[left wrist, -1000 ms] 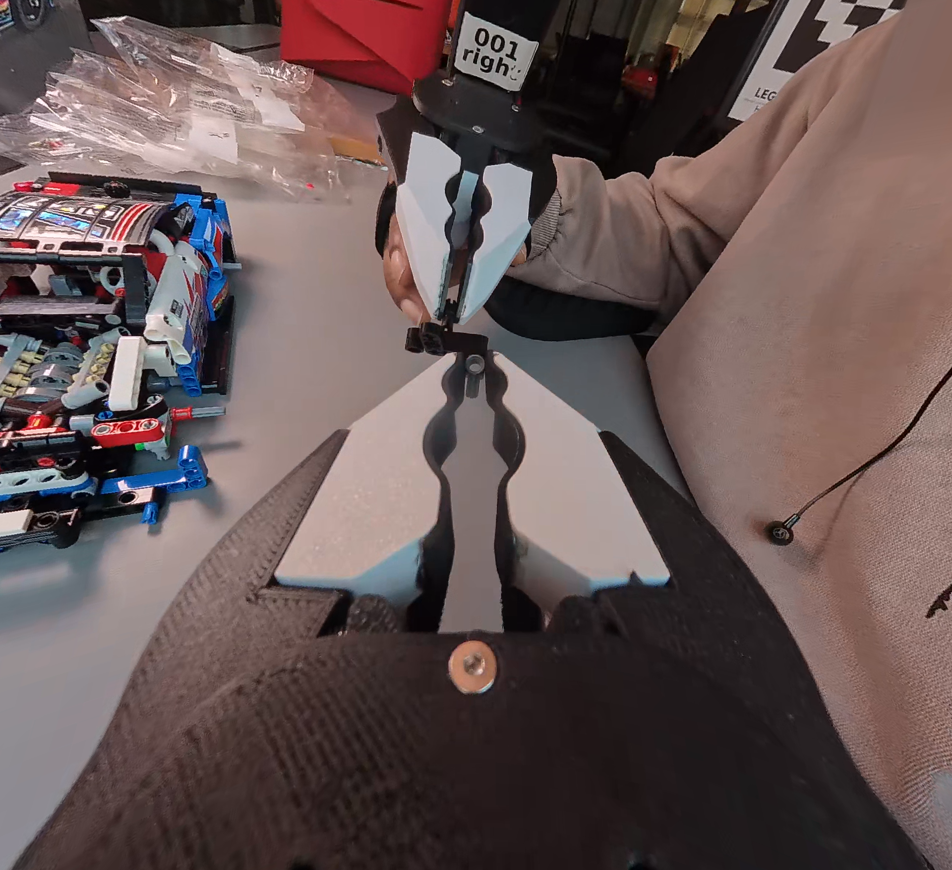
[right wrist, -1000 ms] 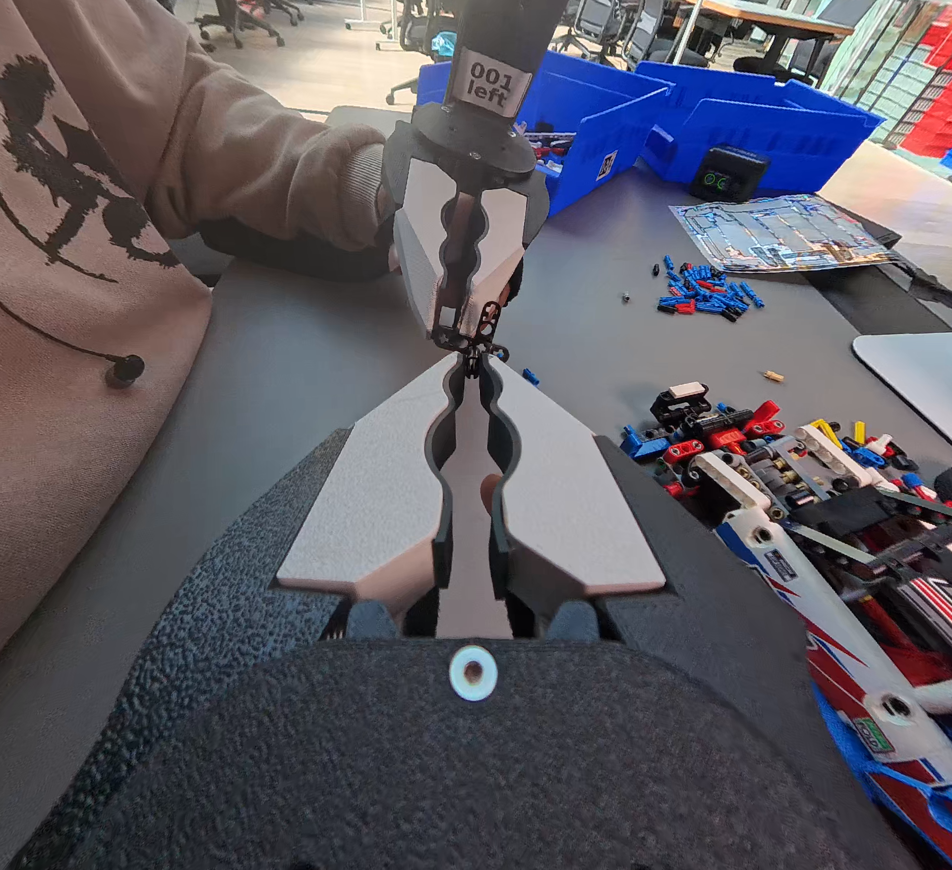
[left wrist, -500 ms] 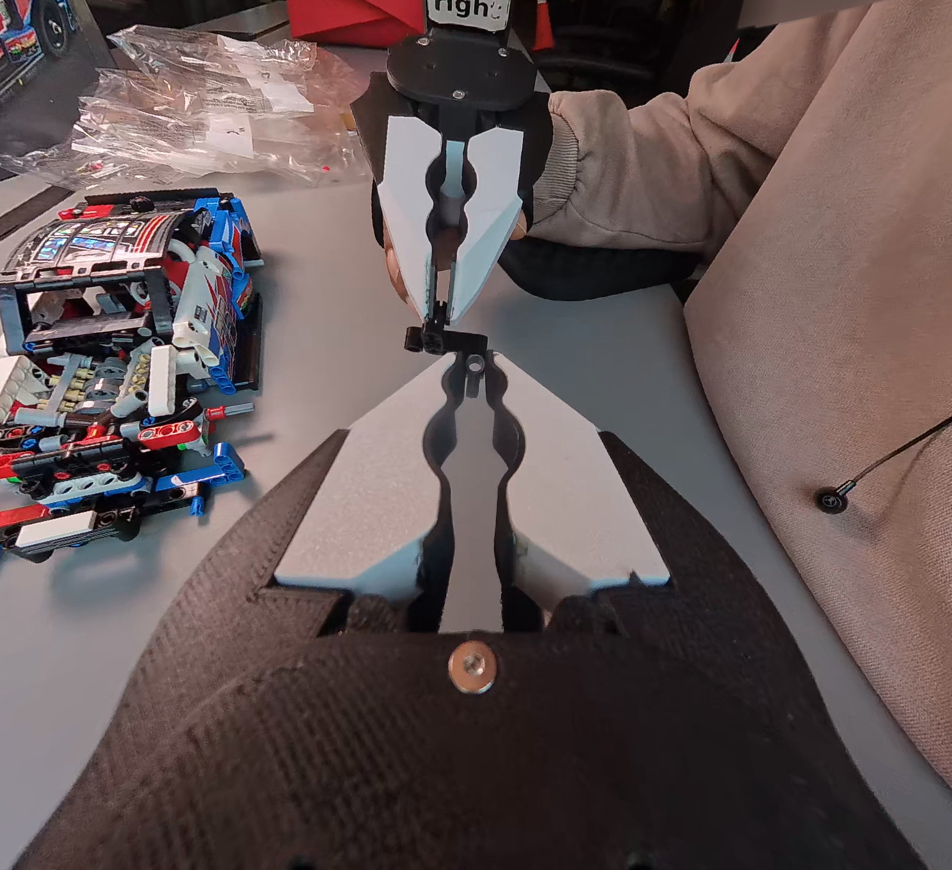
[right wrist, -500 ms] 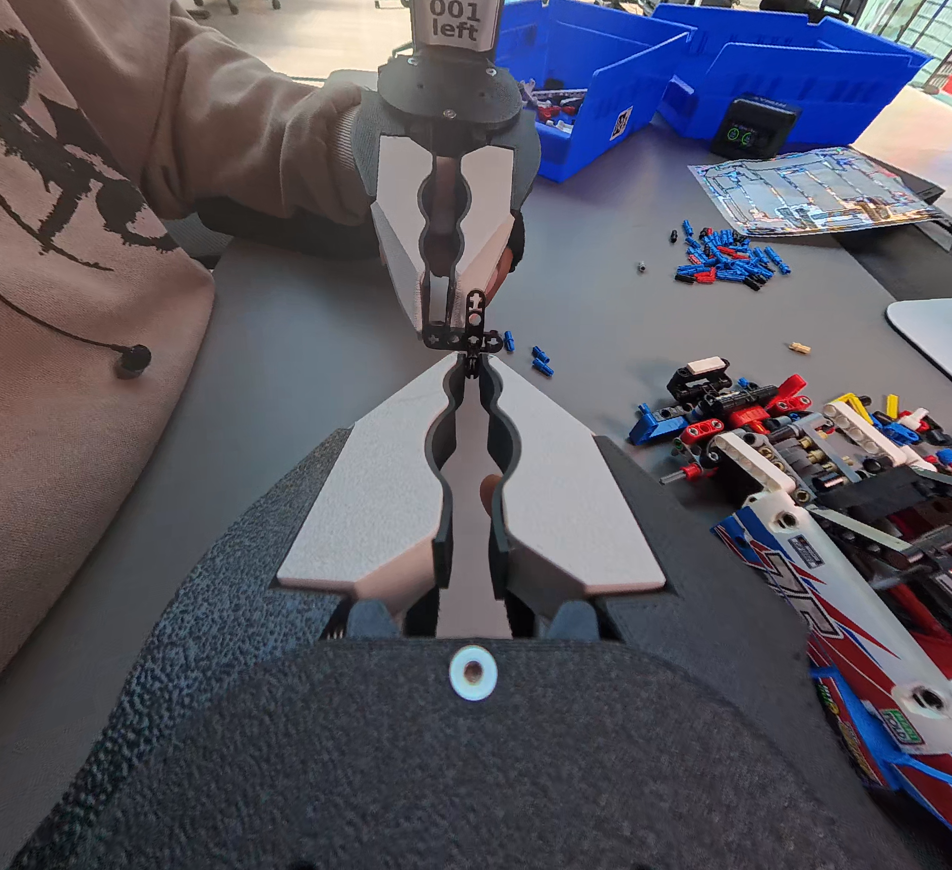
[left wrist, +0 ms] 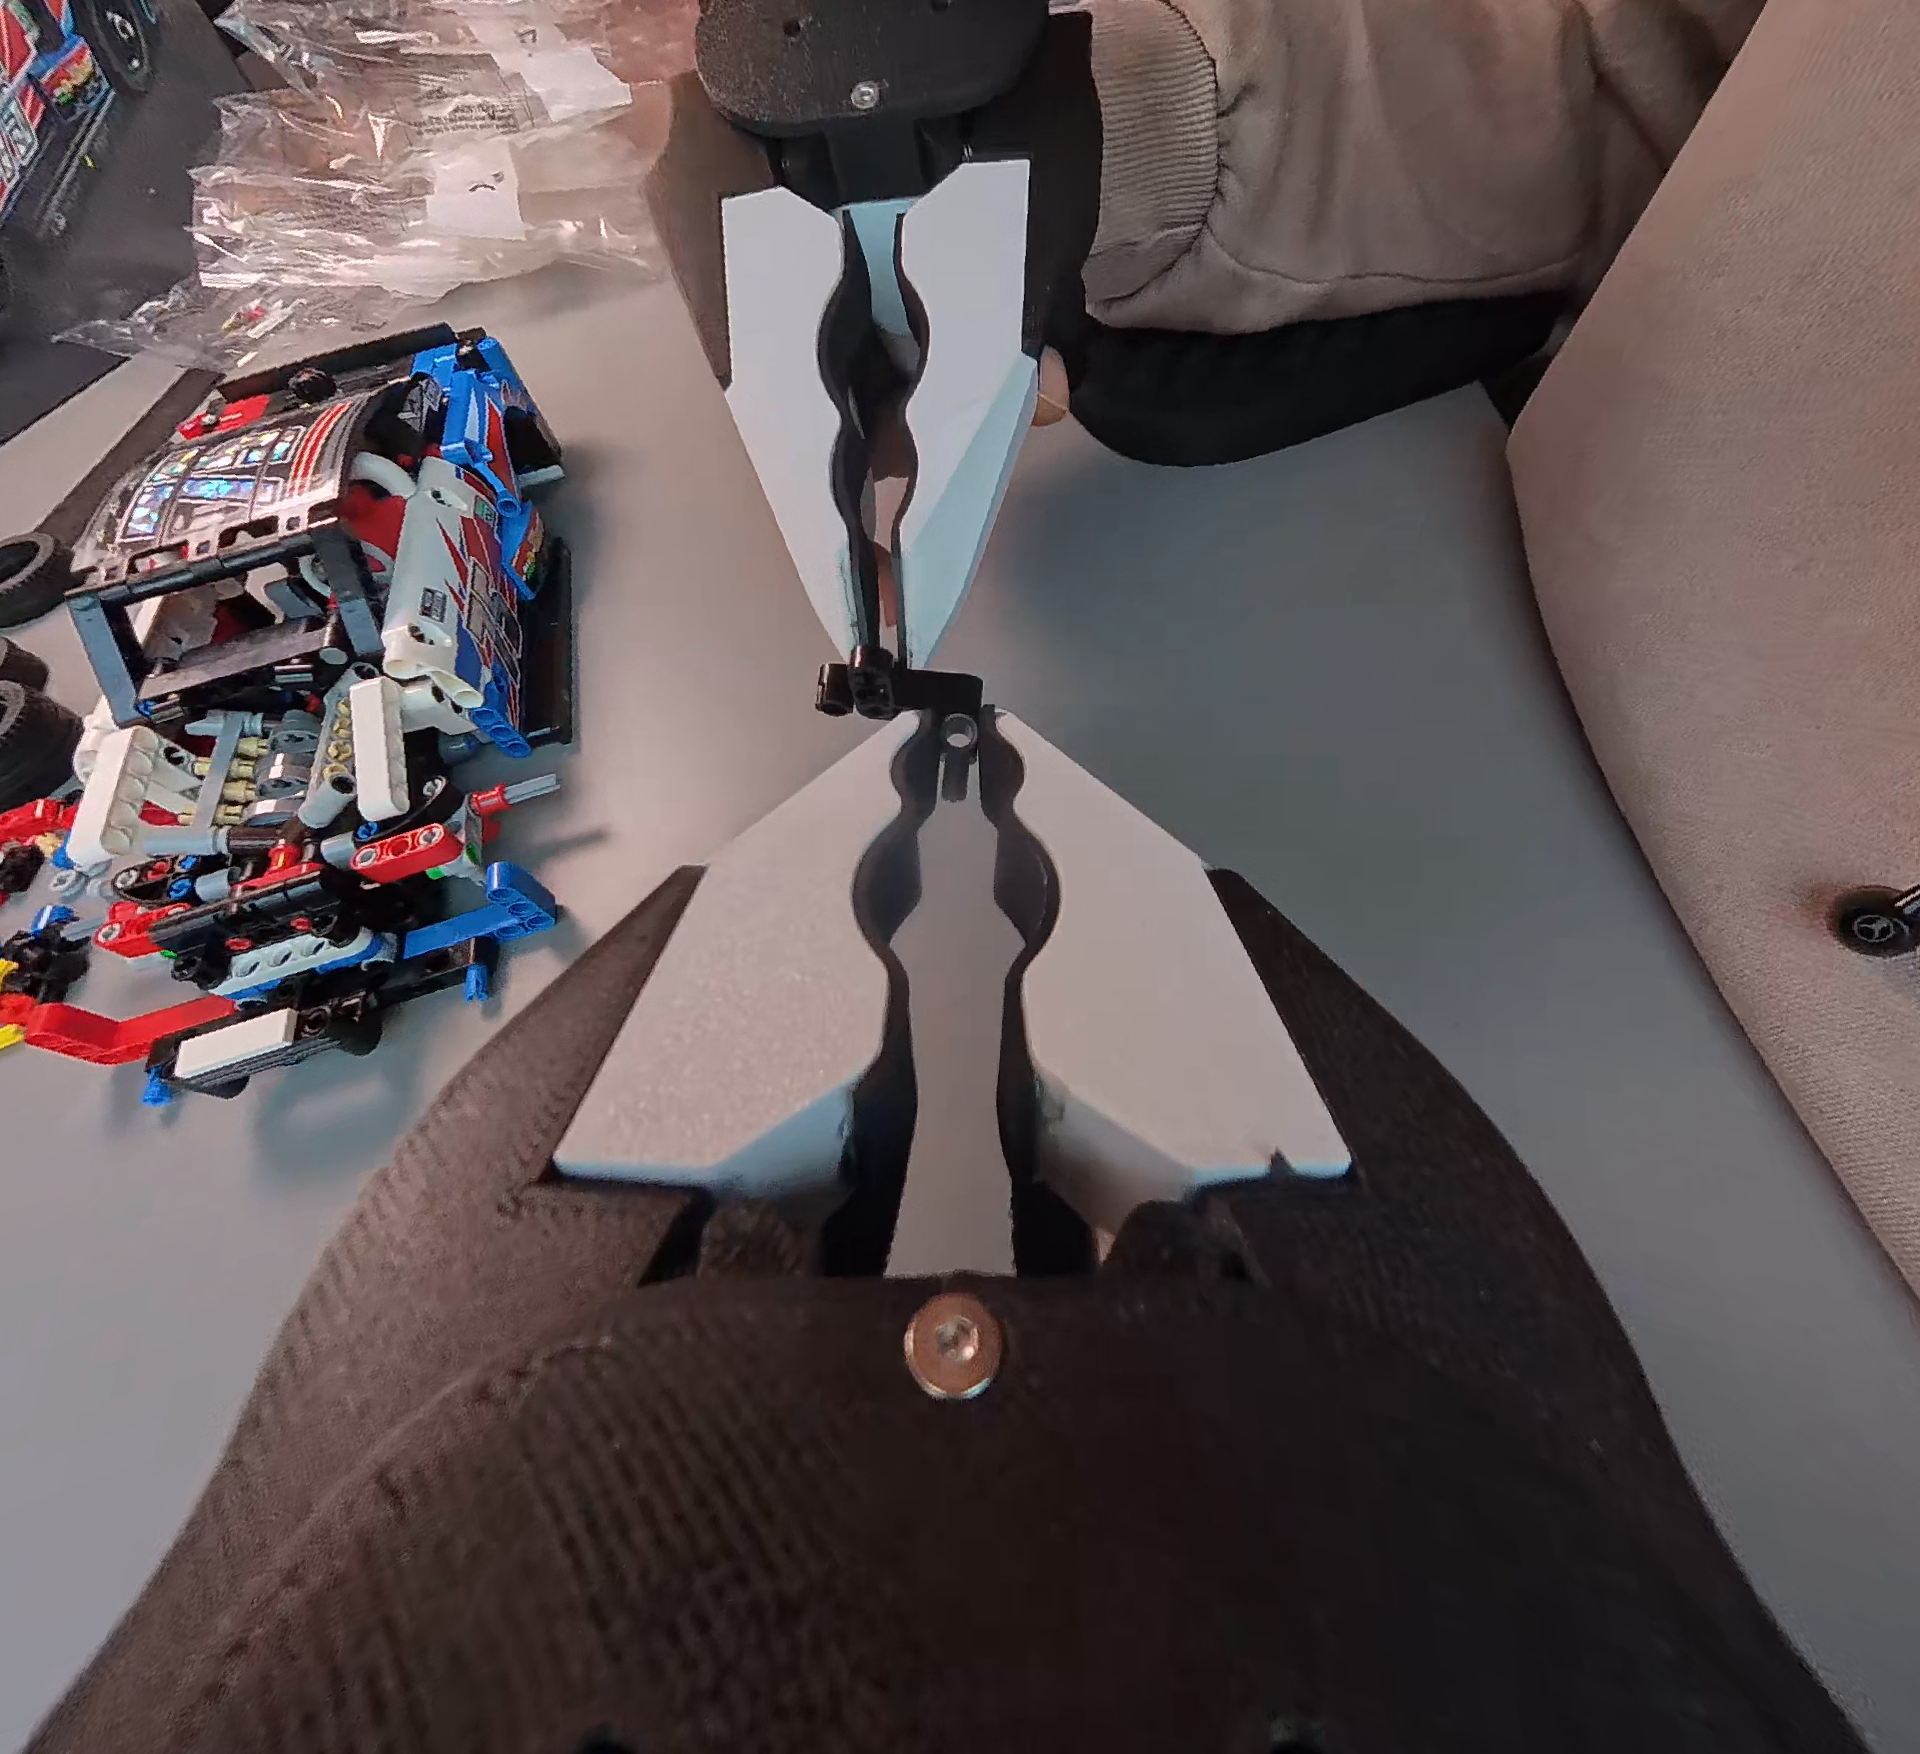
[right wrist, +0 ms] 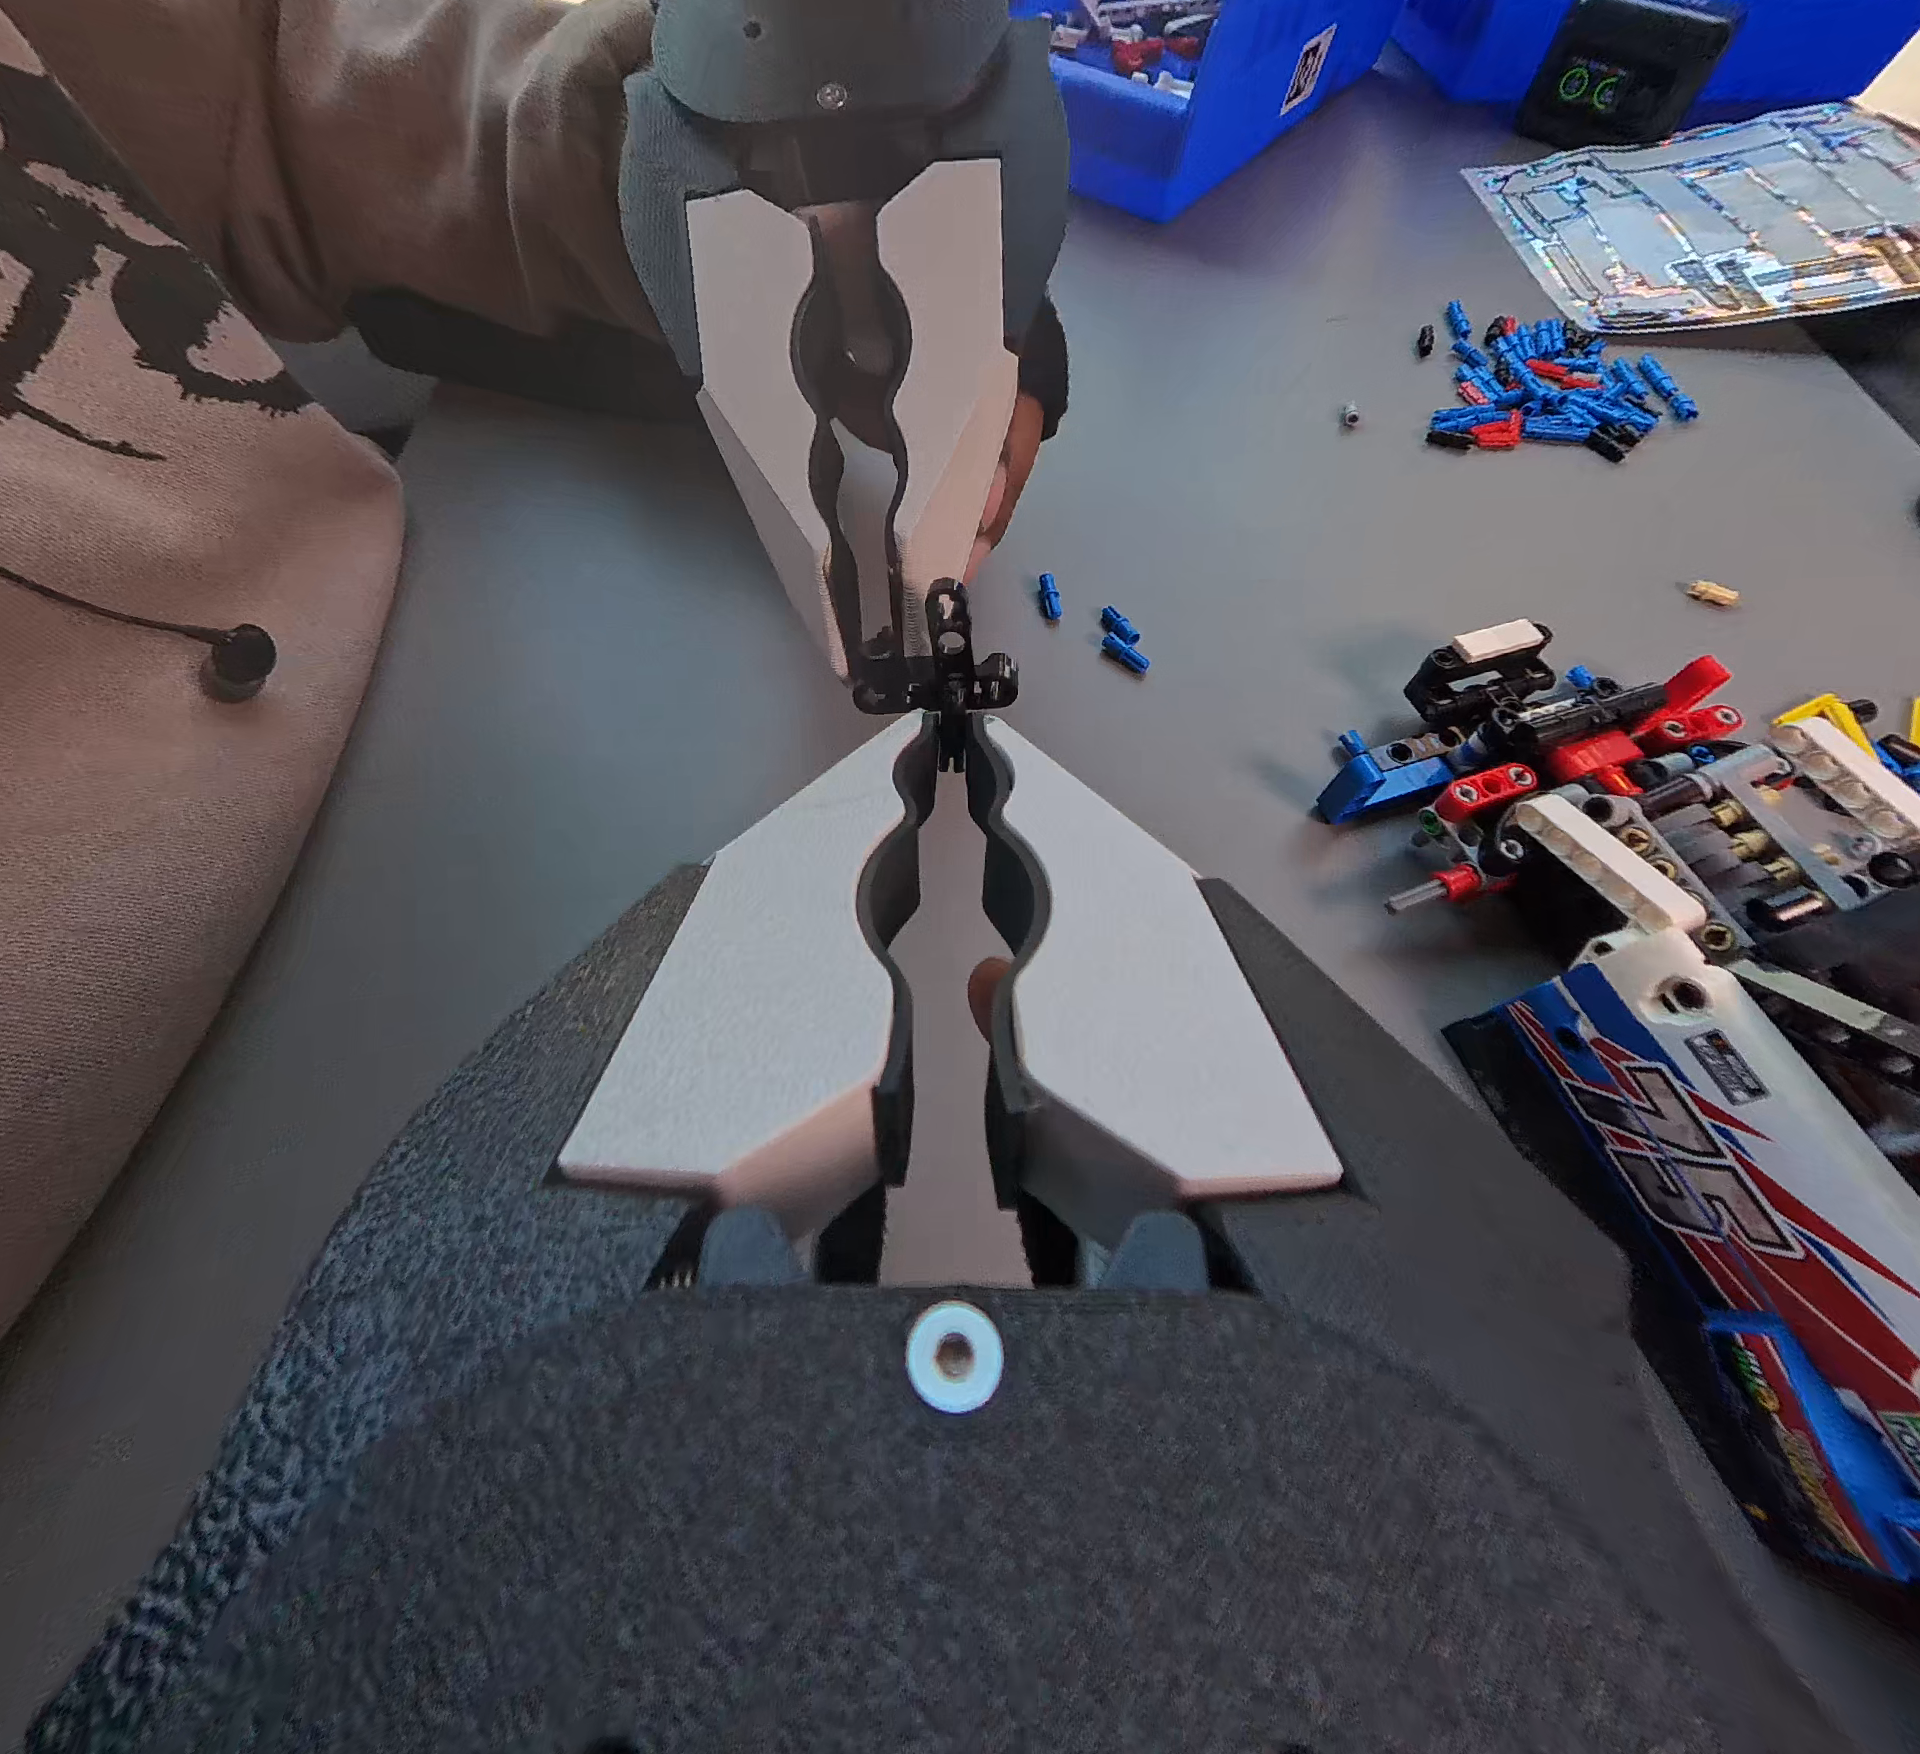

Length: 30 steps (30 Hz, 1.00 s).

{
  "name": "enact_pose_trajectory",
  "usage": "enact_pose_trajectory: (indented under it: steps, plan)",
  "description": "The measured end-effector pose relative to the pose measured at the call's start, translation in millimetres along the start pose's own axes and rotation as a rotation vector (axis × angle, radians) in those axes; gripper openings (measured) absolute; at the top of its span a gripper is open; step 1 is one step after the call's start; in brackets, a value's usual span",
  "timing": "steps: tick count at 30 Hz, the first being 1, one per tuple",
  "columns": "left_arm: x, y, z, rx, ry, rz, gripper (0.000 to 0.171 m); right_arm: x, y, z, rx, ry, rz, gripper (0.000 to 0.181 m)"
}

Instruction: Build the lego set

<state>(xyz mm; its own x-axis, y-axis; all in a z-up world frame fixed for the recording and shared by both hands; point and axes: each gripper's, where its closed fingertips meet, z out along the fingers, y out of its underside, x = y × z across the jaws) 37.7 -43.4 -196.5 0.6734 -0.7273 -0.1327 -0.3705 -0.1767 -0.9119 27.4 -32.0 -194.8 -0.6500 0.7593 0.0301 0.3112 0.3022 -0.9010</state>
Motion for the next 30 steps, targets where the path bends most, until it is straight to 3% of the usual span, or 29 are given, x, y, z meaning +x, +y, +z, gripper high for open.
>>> enact_pose_trajectory:
  steps: [13,22,30]
  plan:
    - [0.8,-1.4,-6.2,0.016,-0.021,0.060,0.006,-3.2,-6.8,4.2,0.084,-0.063,0.106,0.003]
    - [-5.3,-18.7,-17.7,0.147,-0.011,-0.034,0.006,-1.3,-27.6,-1.7,0.207,-0.068,0.142,0.003]
    - [-7.5,-16.2,-17.8,0.157,-0.002,-0.071,0.006,-4.9,-27.9,0.0,0.191,-0.063,0.114,0.003]
